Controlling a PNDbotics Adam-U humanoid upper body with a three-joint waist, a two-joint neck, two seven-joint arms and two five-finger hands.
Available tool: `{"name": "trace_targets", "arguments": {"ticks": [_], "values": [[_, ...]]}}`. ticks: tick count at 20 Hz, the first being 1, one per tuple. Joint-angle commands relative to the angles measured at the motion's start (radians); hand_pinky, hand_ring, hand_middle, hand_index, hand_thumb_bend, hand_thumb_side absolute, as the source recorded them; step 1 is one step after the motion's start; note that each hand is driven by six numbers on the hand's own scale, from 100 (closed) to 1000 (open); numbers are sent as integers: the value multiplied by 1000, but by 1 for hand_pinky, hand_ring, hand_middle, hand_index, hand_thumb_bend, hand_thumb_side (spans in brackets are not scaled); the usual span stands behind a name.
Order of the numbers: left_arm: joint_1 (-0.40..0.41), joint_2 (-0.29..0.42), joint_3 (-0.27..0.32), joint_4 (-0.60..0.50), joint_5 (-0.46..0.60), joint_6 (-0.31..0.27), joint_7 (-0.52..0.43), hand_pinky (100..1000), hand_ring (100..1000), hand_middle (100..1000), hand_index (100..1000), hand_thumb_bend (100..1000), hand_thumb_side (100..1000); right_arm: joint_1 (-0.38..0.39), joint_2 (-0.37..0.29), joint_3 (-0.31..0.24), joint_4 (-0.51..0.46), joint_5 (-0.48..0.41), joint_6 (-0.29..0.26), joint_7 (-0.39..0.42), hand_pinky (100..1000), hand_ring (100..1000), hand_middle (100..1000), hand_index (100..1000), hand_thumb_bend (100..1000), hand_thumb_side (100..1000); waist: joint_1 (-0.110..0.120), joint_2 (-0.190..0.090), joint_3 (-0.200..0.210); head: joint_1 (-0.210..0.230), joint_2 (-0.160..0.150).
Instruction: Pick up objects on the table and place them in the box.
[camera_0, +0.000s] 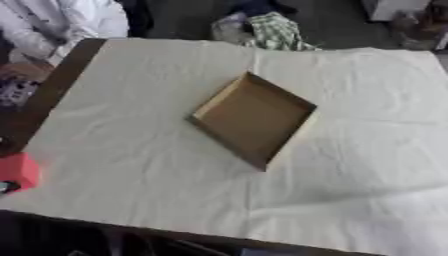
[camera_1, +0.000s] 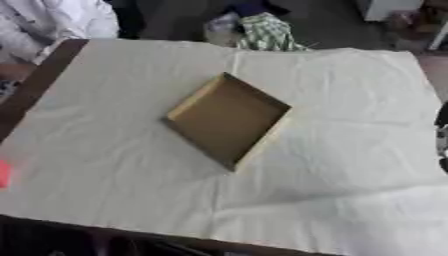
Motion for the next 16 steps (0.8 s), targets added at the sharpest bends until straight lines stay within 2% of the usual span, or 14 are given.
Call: {"name": "trace_targets", "arguments": {"ticks": [1, 9, 13, 16], "values": [[-23, 19, 0, 10, 5, -13, 2, 763, 829, 764, 865, 529, 366, -12, -10, 0, -15, -11, -1, 4, 862, 774, 834, 783, 100, 817, 0, -6, -2, 5, 6], [-30, 14, -10, 23, 6, -28, -15, 687, 757, 650, 770, 473, 311, -15, -7, -1, -15, -10, 6, 6, 862, 774, 833, 783, 100, 818, 1, -2, -7, 10, 6], [-29, 14, -8, 25, 3, -24, -20, 656, 727, 620, 746, 394, 263, -16, -6, -1, -15, -9, 7, 6, 862, 774, 832, 783, 100, 818, 2, -1, -9, 12, 6], [-28, 14, -8, 22, 8, -21, -23, 652, 723, 617, 743, 383, 262, -15, -6, -2, -15, -9, 8, 5, 862, 774, 832, 783, 100, 818, 2, -2, -9, 12, 6]]}}
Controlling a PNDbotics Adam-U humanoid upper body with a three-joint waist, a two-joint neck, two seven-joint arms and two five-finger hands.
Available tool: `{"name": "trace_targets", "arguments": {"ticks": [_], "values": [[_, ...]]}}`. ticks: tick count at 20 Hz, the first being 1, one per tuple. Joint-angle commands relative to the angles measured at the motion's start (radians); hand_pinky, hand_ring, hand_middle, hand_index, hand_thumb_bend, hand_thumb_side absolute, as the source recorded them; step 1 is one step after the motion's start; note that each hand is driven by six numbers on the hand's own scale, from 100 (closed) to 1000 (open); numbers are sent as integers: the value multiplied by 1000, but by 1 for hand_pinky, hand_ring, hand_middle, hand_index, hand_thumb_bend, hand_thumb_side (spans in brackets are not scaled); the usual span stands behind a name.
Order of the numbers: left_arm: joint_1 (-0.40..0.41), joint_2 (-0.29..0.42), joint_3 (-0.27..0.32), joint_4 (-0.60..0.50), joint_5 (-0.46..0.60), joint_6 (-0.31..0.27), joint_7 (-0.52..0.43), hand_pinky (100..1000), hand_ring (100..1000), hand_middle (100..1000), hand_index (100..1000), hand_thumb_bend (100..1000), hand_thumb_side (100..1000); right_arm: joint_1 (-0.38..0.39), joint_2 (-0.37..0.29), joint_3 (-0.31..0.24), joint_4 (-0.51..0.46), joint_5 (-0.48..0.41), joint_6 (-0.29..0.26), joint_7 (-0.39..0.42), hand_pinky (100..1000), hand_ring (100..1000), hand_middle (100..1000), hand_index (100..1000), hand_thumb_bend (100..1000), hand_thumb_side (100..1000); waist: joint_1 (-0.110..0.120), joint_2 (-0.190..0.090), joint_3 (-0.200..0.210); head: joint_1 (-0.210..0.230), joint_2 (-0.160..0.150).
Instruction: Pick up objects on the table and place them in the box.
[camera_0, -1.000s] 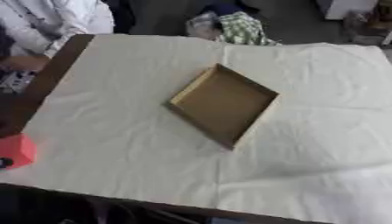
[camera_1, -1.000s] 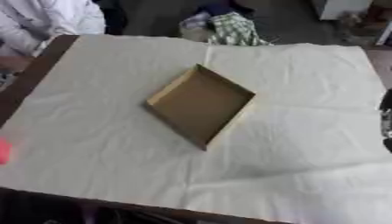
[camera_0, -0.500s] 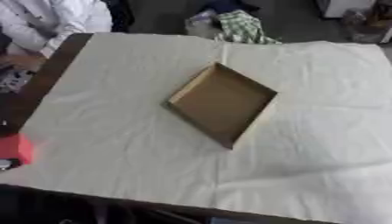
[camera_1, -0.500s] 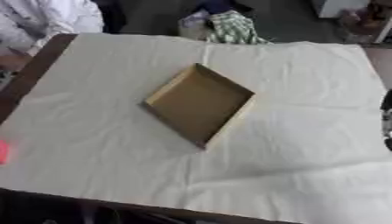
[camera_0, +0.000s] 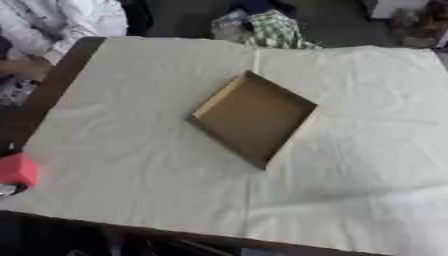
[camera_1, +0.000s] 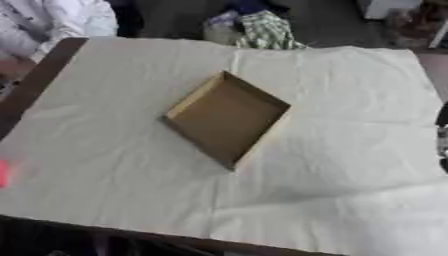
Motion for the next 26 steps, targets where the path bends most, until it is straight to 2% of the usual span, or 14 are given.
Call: {"name": "trace_targets", "arguments": {"ticks": [1, 3, 4, 13, 14, 15, 17, 18, 19, 26], "values": [[-17, 29, 8, -11, 6, 2, -6, 652, 723, 617, 743, 383, 262, -8, -14, -6, -15, -5, 2, -1, 862, 774, 832, 783, 100, 818, 2, -7, 0, 4, 6], [-16, 29, 8, -12, 7, 3, -8, 652, 723, 617, 743, 383, 262, -8, -14, -6, -15, -5, 2, -1, 862, 774, 832, 783, 100, 818, 2, -7, 0, 4, 6], [-17, 30, 8, -13, 8, 3, -8, 632, 700, 606, 733, 325, 248, -8, -14, -6, -15, -5, 2, -1, 862, 774, 832, 783, 100, 817, 2, -8, -1, 4, 6], [-84, 51, -21, -139, 61, -20, -50, 620, 680, 601, 729, 299, 217, -6, -20, -9, -15, -3, 2, -3, 862, 775, 832, 784, 100, 816, 7, -12, -4, 12, 6], [-90, 52, -25, -151, 66, -21, -56, 620, 680, 603, 729, 238, 496, -6, -20, -9, -15, -3, 2, -3, 862, 775, 832, 784, 100, 826, 7, -12, -4, 13, 6], [-99, 53, -31, -166, 72, -25, -62, 620, 680, 601, 729, 294, 208, -6, -21, -9, -15, -3, 1, -3, 862, 775, 832, 784, 100, 816, 8, -13, -6, 14, 6], [-116, 55, -41, -192, 81, -28, -76, 623, 682, 602, 731, 294, 208, -6, -22, -10, -15, -4, 1, -3, 862, 775, 832, 784, 100, 816, 9, -14, -7, 16, 6], [-122, 55, -45, -202, 84, -28, -82, 624, 682, 603, 731, 218, 366, -6, -22, -10, -15, -4, 2, -3, 862, 775, 832, 783, 100, 816, 10, -15, -8, 16, 6], [-132, 56, -49, -213, 87, -29, -88, 625, 682, 603, 731, 297, 195, -6, -22, -10, -15, -4, 2, -3, 862, 775, 832, 783, 100, 816, 11, -15, -9, 17, 6], [-244, 25, -98, -268, 109, -51, -129, 621, 678, 599, 729, 284, 165, -9, -27, -8, -15, -10, 0, 1, 862, 775, 832, 784, 100, 815, 13, -20, -13, 22, 6]]}}
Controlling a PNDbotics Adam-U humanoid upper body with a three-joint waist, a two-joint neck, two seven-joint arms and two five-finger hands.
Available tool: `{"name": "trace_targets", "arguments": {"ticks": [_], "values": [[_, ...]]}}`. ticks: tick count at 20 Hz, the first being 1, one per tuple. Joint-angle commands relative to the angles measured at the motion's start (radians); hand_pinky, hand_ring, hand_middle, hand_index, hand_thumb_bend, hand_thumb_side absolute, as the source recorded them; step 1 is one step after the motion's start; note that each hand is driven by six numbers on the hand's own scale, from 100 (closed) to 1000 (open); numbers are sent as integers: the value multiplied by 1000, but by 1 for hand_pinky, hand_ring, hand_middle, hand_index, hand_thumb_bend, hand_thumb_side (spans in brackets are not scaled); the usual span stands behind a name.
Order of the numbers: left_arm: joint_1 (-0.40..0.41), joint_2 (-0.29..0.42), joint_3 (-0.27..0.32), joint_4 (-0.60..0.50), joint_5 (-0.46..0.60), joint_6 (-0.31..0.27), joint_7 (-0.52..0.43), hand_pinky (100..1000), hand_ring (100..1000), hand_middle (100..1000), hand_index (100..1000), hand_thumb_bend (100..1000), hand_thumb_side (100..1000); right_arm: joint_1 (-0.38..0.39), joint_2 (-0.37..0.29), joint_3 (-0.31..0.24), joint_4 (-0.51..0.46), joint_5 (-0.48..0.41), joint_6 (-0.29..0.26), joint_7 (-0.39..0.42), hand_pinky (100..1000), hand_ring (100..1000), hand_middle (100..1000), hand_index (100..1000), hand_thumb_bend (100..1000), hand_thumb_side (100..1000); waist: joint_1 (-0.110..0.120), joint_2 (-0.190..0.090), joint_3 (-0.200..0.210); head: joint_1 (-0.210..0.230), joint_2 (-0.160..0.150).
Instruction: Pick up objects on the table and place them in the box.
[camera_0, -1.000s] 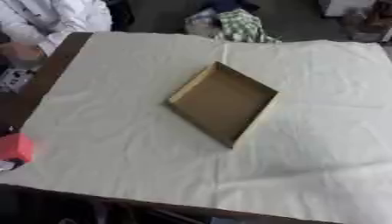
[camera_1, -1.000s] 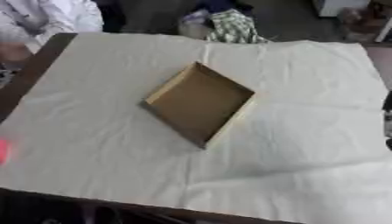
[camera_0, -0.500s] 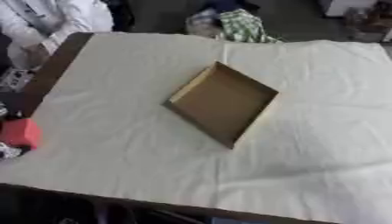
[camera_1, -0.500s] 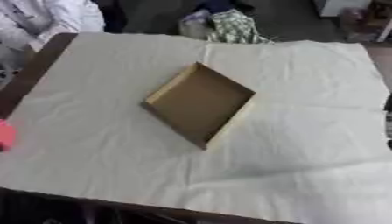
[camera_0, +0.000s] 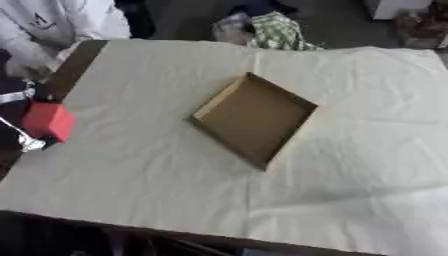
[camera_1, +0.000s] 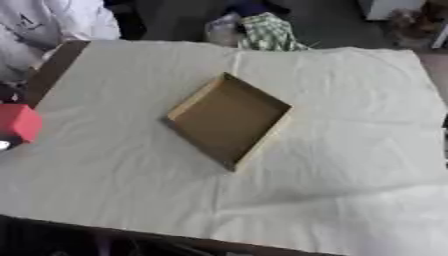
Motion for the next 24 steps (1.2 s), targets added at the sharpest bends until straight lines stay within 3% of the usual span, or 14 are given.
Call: {"name": "trace_targets", "arguments": {"ticks": [1, 6, 13, 24], "values": [[-60, 3, -14, -32, 17, -11, -18, 616, 674, 597, 727, 275, 158, -9, -28, -6, -15, -10, -2, 2, 862, 776, 832, 784, 100, 815, -1, -14, -2, 7, 6], [-179, -83, -46, -26, 37, -20, -44, 598, 659, 587, 721, 219, 153, -9, -29, -5, -15, -14, -6, 6, 862, 776, 832, 784, 100, 815, -4, -14, -9, 1, 6], [-331, -203, -88, 61, 49, -27, -82, 588, 652, 582, 717, 182, 168, -15, -29, 0, -15, -19, -8, 12, 862, 775, 832, 784, 100, 815, -5, -11, -19, -5, 6], [-519, -413, -127, 220, -21, -47, -69, 564, 627, 563, 703, 140, 170, -43, -29, 10, -15, -41, -20, 29, 862, 775, 832, 784, 100, 817, -13, 6, -58, 7, 3]]}}
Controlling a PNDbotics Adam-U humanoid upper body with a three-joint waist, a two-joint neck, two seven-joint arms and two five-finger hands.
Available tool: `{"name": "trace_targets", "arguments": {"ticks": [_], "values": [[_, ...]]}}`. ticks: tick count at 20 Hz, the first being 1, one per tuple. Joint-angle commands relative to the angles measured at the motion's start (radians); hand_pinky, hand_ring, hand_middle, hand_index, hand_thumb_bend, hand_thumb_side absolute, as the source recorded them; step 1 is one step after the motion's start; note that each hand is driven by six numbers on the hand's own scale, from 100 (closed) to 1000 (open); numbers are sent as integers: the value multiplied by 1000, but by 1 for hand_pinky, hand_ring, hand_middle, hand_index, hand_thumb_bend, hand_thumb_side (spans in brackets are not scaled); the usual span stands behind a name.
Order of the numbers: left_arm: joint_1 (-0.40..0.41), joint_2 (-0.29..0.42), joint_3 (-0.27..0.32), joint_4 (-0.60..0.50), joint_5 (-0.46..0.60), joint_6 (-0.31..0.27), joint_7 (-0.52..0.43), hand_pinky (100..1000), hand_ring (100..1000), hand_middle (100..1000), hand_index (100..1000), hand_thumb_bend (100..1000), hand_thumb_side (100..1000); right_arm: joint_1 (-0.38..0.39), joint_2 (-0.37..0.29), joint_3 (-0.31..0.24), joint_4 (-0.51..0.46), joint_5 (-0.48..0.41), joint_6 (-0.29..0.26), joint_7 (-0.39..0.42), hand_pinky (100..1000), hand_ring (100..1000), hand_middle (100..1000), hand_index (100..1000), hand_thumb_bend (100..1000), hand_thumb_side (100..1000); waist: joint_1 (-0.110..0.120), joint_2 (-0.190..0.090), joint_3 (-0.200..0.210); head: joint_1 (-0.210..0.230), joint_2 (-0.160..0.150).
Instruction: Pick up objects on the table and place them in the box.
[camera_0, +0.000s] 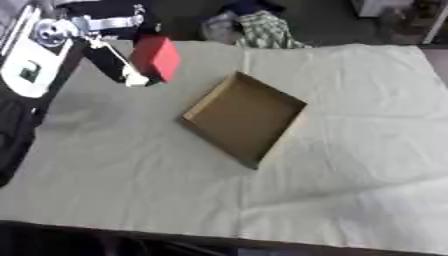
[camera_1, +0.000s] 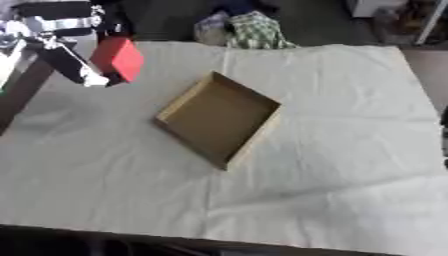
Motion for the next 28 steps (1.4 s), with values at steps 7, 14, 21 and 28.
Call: {"name": "trace_targets", "arguments": {"ticks": [7, 14, 21, 28], "values": [[-107, -143, 5, 132, -128, -6, 93, 543, 595, 543, 688, 130, 182, -43, -25, 3, -15, -25, -10, 17, 862, 774, 831, 783, 100, 820, -8, 15, -30, 20, -21], [-113, -216, 11, 230, -234, -2, 196, 515, 575, 534, 682, 118, 216, -63, -18, 6, -15, -37, -12, 27, 861, 773, 830, 782, 100, 822, -10, 32, -49, 26, -39], [-103, -265, 18, 268, -318, -39, 297, 498, 545, 522, 670, 138, 207, -79, -9, 12, -15, -49, -13, 40, 861, 771, 829, 781, 100, 825, -14, 43, -62, 31, -54], [-83, -292, 9, 326, -406, -58, 346, 509, 557, 533, 678, 187, 268, -89, -4, 15, -15, -60, -12, 50, 860, 771, 829, 781, 100, 824, -14, 47, -67, 31, -57]]}}
